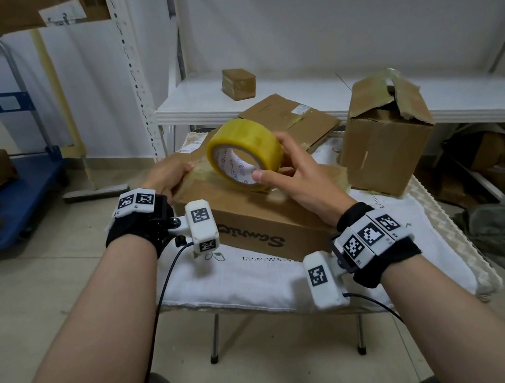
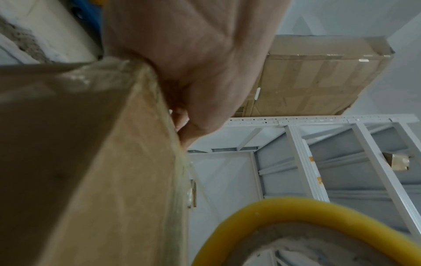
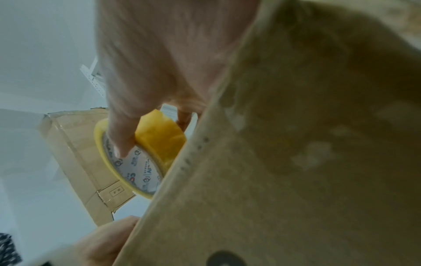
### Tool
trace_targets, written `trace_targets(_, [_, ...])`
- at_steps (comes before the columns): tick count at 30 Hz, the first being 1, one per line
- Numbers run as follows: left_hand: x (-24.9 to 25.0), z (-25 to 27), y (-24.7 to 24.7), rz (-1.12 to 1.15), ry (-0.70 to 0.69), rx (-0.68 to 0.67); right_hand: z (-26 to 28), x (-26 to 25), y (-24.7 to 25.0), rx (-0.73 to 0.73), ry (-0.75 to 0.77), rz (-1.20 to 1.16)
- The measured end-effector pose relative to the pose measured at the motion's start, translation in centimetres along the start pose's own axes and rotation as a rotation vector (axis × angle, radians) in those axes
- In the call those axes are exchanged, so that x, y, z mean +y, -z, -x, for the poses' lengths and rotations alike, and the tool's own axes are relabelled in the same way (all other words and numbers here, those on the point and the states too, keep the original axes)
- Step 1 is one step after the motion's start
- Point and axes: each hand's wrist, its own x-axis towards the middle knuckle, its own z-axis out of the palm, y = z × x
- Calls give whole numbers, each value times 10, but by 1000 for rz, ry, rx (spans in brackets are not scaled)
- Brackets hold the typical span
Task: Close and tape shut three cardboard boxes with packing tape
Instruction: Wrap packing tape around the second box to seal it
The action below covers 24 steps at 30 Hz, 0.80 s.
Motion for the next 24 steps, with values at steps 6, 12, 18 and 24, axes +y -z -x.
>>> trace_targets(6, [-4,-1,3,61,90,-66,-2,1,-1,-8,-10,-5])
trace_targets(12, [-8,-3,6,104,116,-64,-2,3,-1,-17,-6,-6])
trace_targets(18, [-12,-3,2,101,-27,-55,-4,3,-2,-3,-9,-7])
trace_targets(24, [-17,-7,-2,-68,-304,263,-3,3,-3,12,-20,-19])
